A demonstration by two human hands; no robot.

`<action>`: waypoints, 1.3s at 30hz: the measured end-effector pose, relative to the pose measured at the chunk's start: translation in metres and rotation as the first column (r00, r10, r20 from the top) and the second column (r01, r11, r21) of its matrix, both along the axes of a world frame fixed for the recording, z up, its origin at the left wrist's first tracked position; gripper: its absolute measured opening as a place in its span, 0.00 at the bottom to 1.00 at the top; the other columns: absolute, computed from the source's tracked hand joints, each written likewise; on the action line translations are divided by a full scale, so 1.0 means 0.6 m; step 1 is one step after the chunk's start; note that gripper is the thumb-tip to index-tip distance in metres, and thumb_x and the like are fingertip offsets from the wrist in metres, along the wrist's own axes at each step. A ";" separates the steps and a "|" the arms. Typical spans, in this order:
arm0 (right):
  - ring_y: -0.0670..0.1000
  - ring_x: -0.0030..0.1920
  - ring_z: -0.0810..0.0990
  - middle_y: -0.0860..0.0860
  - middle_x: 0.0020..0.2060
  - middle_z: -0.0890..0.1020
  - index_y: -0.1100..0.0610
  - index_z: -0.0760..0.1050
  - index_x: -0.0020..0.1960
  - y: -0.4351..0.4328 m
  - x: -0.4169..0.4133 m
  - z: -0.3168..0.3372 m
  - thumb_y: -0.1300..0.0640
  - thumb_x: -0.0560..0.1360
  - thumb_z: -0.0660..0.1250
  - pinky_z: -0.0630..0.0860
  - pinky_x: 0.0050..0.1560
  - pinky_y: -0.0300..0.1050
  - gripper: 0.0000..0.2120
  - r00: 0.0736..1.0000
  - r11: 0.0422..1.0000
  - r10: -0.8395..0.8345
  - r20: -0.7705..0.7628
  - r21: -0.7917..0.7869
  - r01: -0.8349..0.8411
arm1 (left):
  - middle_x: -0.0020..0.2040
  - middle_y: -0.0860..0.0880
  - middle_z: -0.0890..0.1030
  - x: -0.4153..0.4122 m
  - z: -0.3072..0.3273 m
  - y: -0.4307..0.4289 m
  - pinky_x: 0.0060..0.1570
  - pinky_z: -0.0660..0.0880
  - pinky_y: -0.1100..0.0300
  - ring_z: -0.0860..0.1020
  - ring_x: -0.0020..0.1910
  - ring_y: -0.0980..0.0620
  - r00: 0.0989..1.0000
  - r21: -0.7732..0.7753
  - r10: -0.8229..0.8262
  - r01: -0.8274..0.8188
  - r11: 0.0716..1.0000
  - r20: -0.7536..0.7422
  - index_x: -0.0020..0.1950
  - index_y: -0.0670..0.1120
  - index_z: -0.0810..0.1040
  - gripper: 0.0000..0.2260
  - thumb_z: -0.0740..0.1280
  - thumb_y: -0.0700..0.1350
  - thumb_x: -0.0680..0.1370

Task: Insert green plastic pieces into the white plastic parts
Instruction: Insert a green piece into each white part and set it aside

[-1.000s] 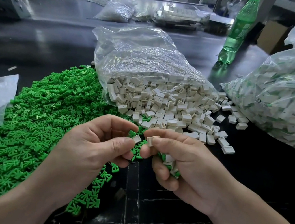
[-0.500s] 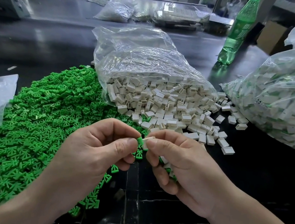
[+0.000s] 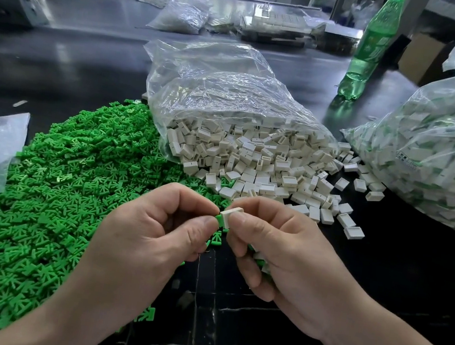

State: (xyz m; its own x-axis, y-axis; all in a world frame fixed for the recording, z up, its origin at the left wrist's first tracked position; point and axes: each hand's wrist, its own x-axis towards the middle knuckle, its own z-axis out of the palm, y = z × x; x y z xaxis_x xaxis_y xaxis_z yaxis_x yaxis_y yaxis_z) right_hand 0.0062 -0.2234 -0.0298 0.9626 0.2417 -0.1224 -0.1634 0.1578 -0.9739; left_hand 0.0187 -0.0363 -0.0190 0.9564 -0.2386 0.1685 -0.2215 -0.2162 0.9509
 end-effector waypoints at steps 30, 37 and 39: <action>0.45 0.23 0.70 0.49 0.30 0.77 0.57 0.83 0.51 0.002 -0.012 0.016 0.49 0.76 0.70 0.63 0.19 0.35 0.12 0.993 0.986 0.114 -0.044 0.125 -0.107 | 0.33 0.42 0.83 0.000 -0.008 -0.022 0.27 0.79 0.59 0.83 0.29 0.48 0.764 -0.771 -0.558 0.129 0.623 -0.323 0.52 0.44 0.84 0.16 0.80 0.47 0.68; 0.53 0.28 0.71 0.52 0.31 0.76 0.53 0.84 0.50 0.013 -0.016 0.019 0.50 0.77 0.69 0.64 0.19 0.35 0.08 0.996 0.982 0.084 -0.030 0.171 -0.077 | 0.33 0.43 0.83 -0.005 -0.011 -0.028 0.28 0.79 0.59 0.82 0.30 0.49 0.807 -0.772 -0.526 0.147 0.619 -0.268 0.53 0.44 0.83 0.14 0.78 0.46 0.69; 0.54 0.31 0.69 0.53 0.31 0.76 0.53 0.83 0.47 0.018 -0.017 0.020 0.50 0.77 0.68 0.63 0.18 0.35 0.08 0.996 0.980 0.082 -0.020 0.181 -0.077 | 0.32 0.44 0.82 -0.006 -0.013 -0.028 0.28 0.79 0.60 0.82 0.28 0.50 0.816 -0.775 -0.511 0.132 0.618 -0.269 0.53 0.45 0.84 0.15 0.79 0.47 0.69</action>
